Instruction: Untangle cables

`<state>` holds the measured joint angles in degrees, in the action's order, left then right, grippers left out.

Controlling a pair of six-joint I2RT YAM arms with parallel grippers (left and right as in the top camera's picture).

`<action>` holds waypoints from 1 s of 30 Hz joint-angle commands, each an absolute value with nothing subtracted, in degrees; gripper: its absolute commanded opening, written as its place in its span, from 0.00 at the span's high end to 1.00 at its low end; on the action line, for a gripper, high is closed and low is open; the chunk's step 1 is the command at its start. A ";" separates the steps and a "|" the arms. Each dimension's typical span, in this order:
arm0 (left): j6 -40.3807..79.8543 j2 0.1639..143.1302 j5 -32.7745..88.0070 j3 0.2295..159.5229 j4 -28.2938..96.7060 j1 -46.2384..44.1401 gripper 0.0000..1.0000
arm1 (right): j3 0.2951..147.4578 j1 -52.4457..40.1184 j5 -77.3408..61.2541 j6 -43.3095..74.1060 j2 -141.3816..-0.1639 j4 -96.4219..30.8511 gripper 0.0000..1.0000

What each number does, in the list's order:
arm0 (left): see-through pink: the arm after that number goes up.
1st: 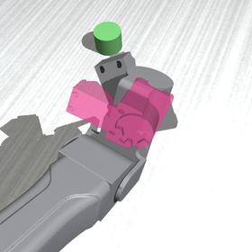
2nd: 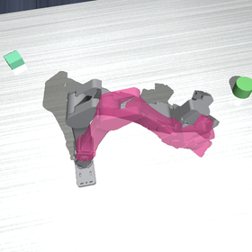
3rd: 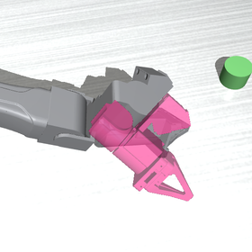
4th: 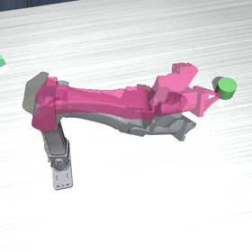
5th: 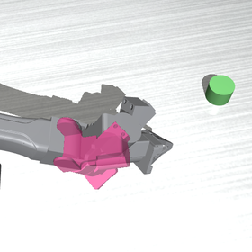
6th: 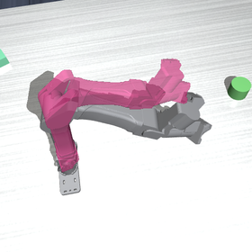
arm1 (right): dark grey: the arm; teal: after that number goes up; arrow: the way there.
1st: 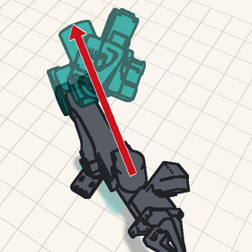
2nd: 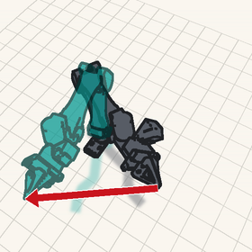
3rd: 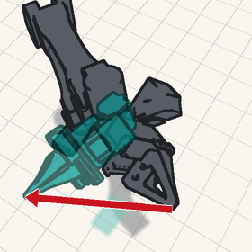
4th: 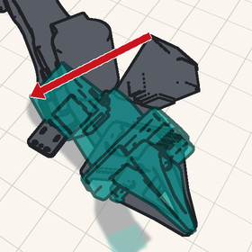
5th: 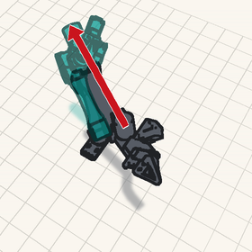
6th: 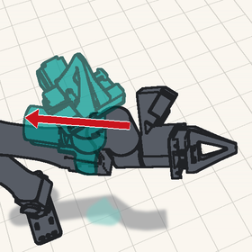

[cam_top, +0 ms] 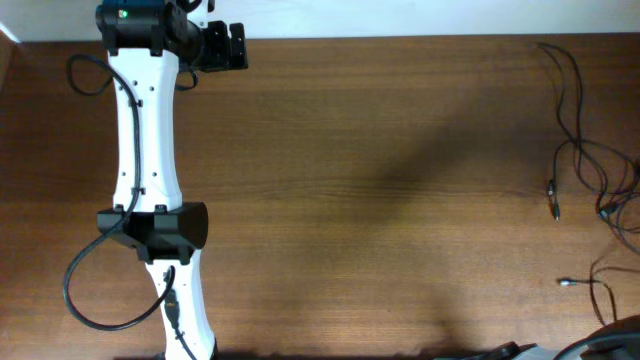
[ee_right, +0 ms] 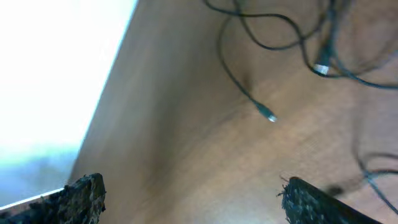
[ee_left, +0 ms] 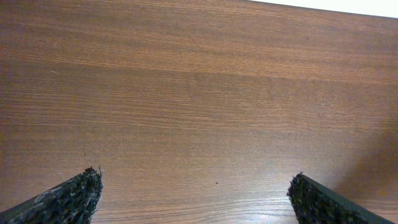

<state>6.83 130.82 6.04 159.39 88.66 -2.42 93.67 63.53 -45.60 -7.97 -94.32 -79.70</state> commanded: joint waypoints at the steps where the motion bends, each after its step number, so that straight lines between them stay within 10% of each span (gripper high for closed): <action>1: 6.13 130.91 6.63 159.35 87.92 -2.52 0.01 | 95.00 62.94 -53.39 -9.74 -92.27 -82.30 0.07; 12: 1.67 129.84 6.66 160.33 83.40 -2.48 0.01 | 112.73 -10.20 -1.85 6.72 -85.82 -75.16 0.01; 21: 1.67 129.84 6.66 160.33 83.40 -2.48 0.01 | 112.18 -11.27 -0.56 5.80 -85.73 -78.22 0.01; 30: 1.67 129.84 6.66 160.33 83.40 -2.48 0.01 | 41.10 1.93 -11.03 0.43 -37.34 -8.84 0.01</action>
